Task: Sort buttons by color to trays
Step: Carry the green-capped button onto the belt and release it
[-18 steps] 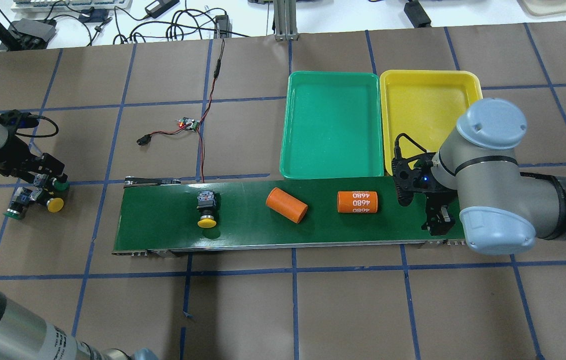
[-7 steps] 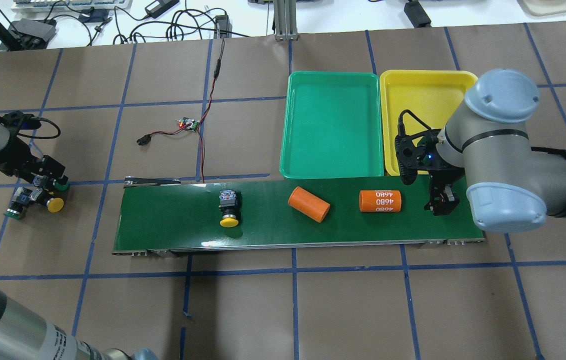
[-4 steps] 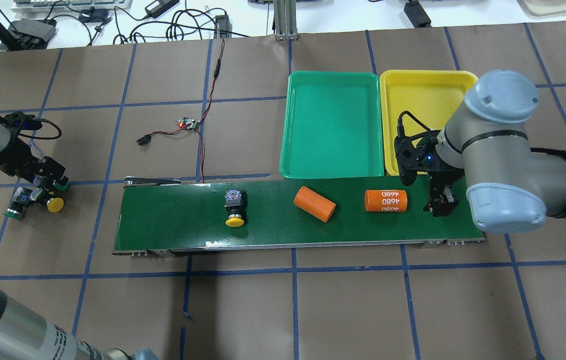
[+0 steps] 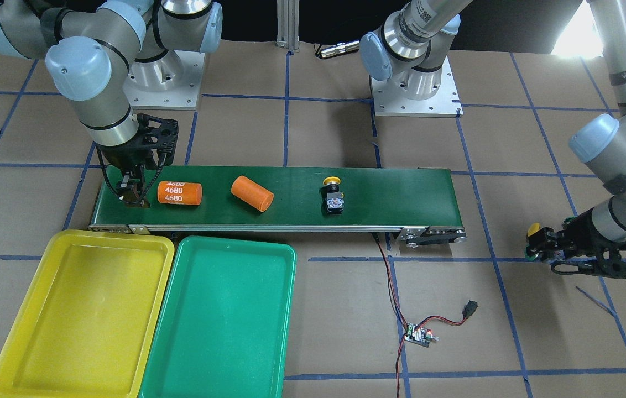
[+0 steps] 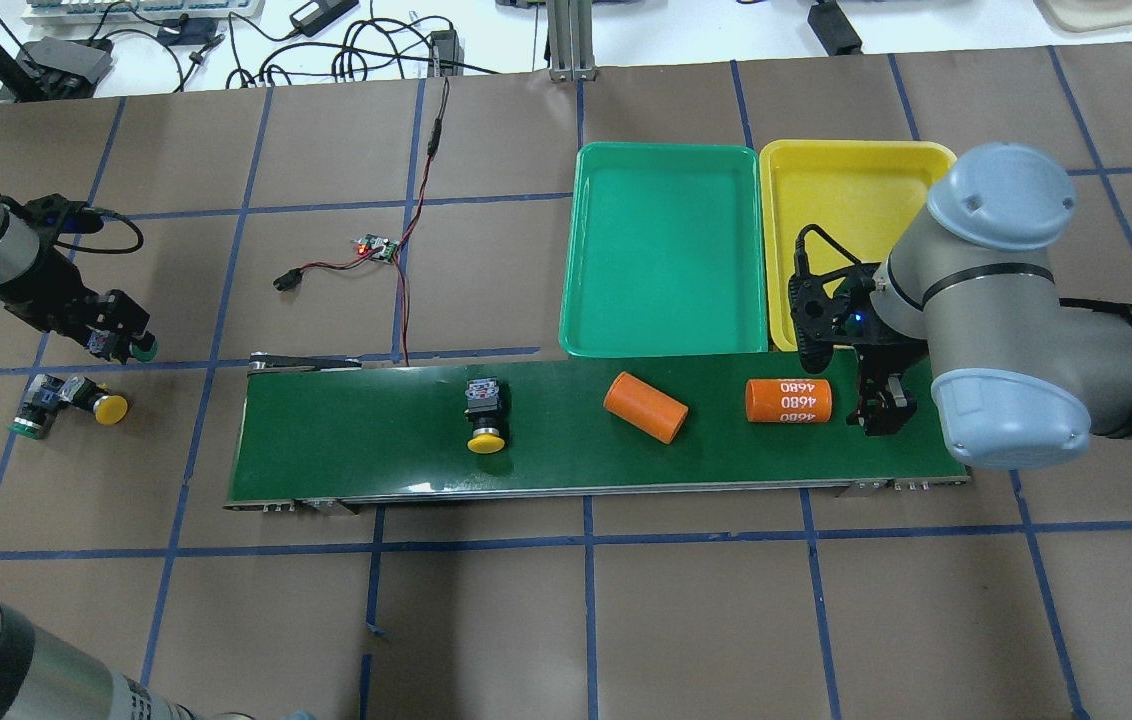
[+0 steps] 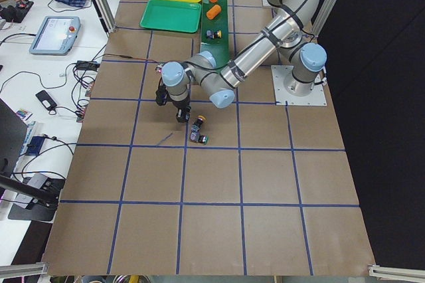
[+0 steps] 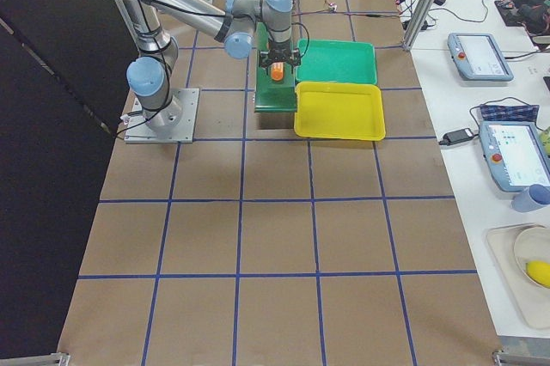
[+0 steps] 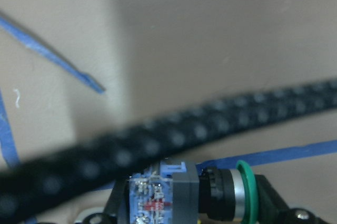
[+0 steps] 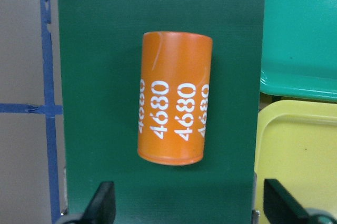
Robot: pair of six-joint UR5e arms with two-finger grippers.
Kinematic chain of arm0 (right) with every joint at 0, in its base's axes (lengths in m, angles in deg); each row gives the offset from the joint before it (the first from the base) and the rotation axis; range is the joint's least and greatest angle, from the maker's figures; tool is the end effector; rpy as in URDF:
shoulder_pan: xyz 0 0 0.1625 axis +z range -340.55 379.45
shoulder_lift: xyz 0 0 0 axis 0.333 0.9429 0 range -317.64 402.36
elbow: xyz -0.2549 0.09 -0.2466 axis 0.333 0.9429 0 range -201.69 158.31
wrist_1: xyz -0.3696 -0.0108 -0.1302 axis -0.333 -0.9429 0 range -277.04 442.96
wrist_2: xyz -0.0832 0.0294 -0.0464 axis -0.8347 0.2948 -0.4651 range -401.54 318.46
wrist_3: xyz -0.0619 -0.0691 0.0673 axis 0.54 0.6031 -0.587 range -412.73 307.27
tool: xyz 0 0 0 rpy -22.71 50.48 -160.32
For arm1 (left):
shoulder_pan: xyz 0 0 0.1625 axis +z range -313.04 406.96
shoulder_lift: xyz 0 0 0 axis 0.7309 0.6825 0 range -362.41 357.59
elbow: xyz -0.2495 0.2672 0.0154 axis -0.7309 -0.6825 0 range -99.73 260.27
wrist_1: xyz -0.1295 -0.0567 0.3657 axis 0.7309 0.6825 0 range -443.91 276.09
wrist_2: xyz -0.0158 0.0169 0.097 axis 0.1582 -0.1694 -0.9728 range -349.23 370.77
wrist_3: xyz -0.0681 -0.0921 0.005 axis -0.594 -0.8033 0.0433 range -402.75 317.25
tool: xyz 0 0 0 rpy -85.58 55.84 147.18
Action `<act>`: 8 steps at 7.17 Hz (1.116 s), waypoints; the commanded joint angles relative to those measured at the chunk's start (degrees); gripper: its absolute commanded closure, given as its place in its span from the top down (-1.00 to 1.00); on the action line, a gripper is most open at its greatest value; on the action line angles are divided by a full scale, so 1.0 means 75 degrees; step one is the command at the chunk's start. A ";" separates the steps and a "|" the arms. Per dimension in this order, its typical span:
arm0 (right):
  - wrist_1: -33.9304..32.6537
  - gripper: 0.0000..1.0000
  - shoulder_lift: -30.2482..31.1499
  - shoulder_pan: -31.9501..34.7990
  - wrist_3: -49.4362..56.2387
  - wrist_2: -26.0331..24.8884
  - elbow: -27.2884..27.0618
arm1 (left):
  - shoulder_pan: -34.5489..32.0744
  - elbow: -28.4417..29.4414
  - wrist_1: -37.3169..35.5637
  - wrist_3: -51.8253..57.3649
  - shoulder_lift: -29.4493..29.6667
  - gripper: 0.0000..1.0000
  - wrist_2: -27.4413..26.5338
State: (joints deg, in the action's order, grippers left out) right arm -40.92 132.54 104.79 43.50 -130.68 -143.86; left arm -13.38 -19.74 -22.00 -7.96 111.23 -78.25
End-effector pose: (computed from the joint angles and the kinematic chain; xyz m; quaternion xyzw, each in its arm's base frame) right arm 0.1008 -0.4246 0.2217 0.7167 -0.6972 0.0162 0.0079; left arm 0.1505 -0.5378 0.1696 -0.0443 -0.9978 -0.0365 0.0331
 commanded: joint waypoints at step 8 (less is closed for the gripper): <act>-0.0019 1.00 -0.0012 -0.0012 0.0013 -0.0103 -0.0024 | -0.3333 -0.2181 0.0172 -0.4321 -0.2215 1.00 0.0338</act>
State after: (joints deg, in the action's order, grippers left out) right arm -41.16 132.45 104.74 43.72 -131.20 -144.03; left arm -37.98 -35.66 -19.61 -39.49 94.24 -75.77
